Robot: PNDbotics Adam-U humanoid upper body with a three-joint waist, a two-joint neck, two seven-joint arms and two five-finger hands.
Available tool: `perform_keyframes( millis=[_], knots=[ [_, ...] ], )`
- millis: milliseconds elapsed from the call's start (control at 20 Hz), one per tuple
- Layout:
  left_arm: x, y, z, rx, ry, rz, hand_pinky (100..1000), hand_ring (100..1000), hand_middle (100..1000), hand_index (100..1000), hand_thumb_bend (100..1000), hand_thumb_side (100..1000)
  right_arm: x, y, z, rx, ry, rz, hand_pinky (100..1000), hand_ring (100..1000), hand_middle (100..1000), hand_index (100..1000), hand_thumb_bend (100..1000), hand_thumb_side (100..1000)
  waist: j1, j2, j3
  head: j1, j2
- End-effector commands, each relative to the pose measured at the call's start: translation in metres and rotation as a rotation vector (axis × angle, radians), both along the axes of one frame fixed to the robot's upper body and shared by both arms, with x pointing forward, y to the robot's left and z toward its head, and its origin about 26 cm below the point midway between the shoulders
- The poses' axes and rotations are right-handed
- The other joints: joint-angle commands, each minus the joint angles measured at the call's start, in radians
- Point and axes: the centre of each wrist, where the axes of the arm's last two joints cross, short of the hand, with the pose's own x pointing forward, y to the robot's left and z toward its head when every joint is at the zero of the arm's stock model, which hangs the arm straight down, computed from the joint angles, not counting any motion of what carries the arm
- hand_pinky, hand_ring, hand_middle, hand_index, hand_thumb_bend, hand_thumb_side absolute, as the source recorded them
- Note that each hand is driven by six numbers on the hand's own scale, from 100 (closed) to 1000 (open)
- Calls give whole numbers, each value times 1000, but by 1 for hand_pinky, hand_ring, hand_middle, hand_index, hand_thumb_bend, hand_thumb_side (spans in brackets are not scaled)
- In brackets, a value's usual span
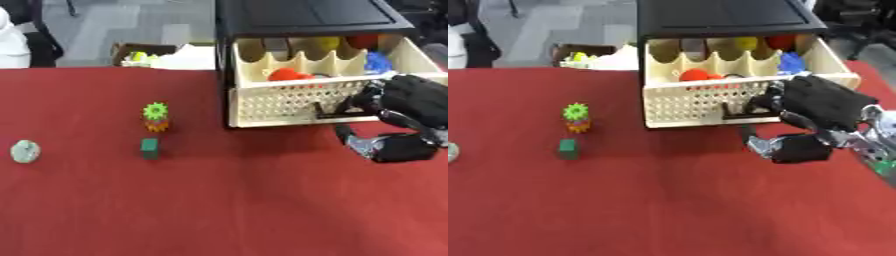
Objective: Pick up objects from table and place into drawer.
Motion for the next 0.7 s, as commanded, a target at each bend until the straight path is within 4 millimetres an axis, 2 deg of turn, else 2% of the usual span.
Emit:
perform_keyframes(
  millis=[50,700],
  knots=[
    [-2,2,6,12,-25,4,675,714,721,808,100,859,-6,3,11,-34,-22,13,100,100,100,698,100,1000,-1,-22,-1,3,-11],
    [-2,2,6,11,-23,7,675,716,722,807,100,857,-12,1,2,-44,-24,37,100,100,100,696,100,1000,3,-24,-8,4,-13]
  ],
)
